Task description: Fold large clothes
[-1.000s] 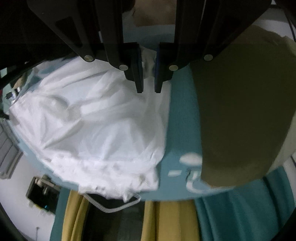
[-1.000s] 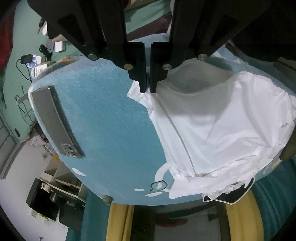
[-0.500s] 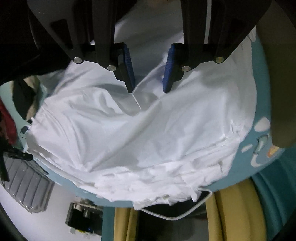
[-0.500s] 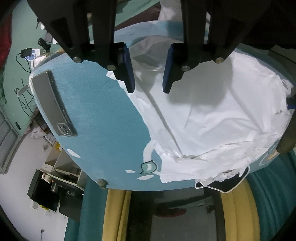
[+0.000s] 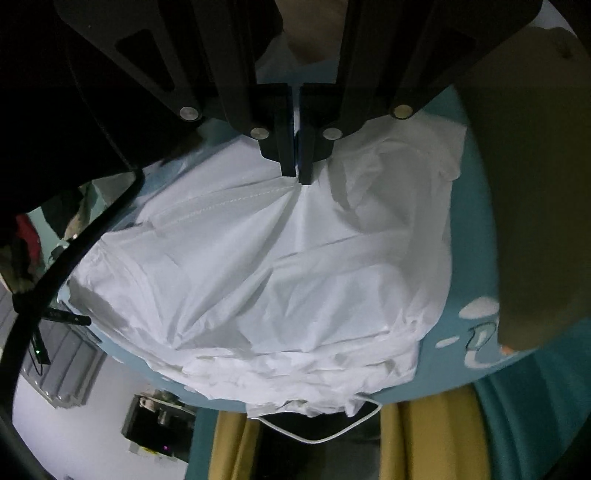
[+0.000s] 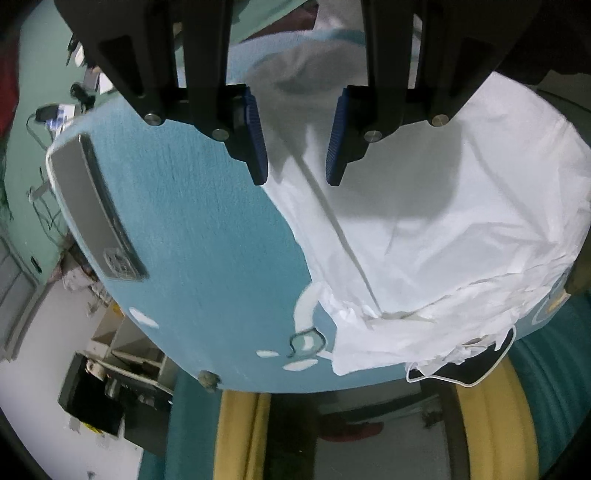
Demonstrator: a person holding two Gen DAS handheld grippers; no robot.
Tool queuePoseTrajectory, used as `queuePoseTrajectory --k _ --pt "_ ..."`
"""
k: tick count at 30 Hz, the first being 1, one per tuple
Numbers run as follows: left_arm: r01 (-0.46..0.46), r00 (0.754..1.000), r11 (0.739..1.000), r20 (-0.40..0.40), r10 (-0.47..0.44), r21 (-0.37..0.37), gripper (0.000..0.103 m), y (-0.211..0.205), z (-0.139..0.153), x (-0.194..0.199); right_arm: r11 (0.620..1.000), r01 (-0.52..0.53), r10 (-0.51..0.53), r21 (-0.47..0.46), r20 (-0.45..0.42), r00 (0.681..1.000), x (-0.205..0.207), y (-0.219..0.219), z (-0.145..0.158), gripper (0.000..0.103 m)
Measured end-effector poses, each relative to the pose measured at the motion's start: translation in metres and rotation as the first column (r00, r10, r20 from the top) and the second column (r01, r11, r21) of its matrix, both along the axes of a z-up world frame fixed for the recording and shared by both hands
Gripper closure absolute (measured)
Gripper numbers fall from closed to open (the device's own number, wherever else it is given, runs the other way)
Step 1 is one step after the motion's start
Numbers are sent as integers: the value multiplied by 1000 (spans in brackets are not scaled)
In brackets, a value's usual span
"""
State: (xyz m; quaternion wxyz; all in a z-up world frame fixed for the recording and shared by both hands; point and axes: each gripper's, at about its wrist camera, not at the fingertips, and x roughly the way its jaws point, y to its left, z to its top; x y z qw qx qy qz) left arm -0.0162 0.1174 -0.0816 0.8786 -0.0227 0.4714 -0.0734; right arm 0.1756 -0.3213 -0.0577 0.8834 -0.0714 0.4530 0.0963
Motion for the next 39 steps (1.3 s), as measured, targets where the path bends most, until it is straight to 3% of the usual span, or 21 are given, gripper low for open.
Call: queuePoseTrajectory --k 2,4,6,11,14,19,24,26,29,31,33,35,39 --pt "1 1000 1000 16 0 -30 93 4 8 -1 999 -45 46 -27 21 999 12 11 8 70" --pt "3 997 998 71 2 -70 61 10 23 0 995 -82 83 -51 36 996 27 22 14 65" --pt "8 994 994 112 5 -109 54 14 34 5 991 -121 125 -59 54 991 44 35 21 59" --pt "-20 986 986 162 47 -163 53 28 55 55 961 -262 269 -87 91 959 94 88 34 55" --pt "-85 984 990 147 101 -115 53 35 60 104 930 -352 363 -101 113 925 124 130 39 55" --pt "-118 986 980 102 136 -161 53 53 61 186 866 -496 499 -59 100 861 176 204 42 55" --pt "-150 978 964 110 177 -221 53 82 70 251 864 -501 502 -41 116 857 223 247 51 55" --pt "-172 972 952 111 206 -253 45 98 72 279 882 -470 470 -25 111 876 247 254 52 54" --pt "-186 962 948 146 229 -260 40 112 73 317 897 -441 438 40 60 897 282 255 45 50" --pt "-259 946 942 141 292 -211 40 119 71 337 908 -415 415 67 5 910 304 252 34 44" --pt "-253 945 937 146 293 -241 40 120 68 346 913 -396 404 98 -68 912 323 247 18 43" --pt "-207 960 933 122 252 -295 40 120 58 359 908 -393 411 146 -128 903 335 243 4 43" --pt "-259 960 930 33 276 -259 40 117 24 387 887 -399 448 233 -222 866 348 239 -26 43"
